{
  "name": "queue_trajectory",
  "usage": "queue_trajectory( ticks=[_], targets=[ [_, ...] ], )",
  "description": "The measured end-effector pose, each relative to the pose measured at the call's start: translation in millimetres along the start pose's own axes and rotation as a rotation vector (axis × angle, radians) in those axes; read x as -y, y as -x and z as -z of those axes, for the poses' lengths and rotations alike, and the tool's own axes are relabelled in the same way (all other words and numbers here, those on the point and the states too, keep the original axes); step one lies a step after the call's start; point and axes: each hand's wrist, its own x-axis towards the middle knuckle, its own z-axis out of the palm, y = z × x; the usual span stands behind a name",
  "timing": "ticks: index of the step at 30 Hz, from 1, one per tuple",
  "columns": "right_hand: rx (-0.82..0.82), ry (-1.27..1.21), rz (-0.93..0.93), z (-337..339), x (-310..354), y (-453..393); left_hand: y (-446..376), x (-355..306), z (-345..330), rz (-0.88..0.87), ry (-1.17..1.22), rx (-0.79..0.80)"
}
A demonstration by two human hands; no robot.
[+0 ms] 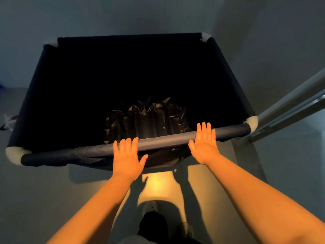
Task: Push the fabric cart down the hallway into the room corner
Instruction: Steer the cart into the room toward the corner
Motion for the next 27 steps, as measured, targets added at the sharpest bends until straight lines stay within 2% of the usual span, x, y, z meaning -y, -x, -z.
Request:
queue_trajectory(
  ticks=[5,11,16,18,21,27],
  targets=[
    [0.033,0.055,0.072,0,-30,3,28,-27,0,0.009,0.068,-0.019],
    [0.027,0.072,0.123,4,-76,0,42,-51,-5,-0.198,0.164,-0.028],
    [-0.061,-0.106,-0.185,5,-54,17,48,-69,-6,-0.427,0.137,-0.023],
    [-0.067,-0.177,-0.19,-3,-32,24,46,-66,-5,-0.495,0.103,-0.026],
    [-0.105,-0.259,-0.146,-12,-17,30,44,-57,-5,-0.477,0.113,-0.005],
    [-0.143,-0.152,-0.101,-12,-39,20,44,-80,-8,-0.452,0.072,-0.036]
  ],
)
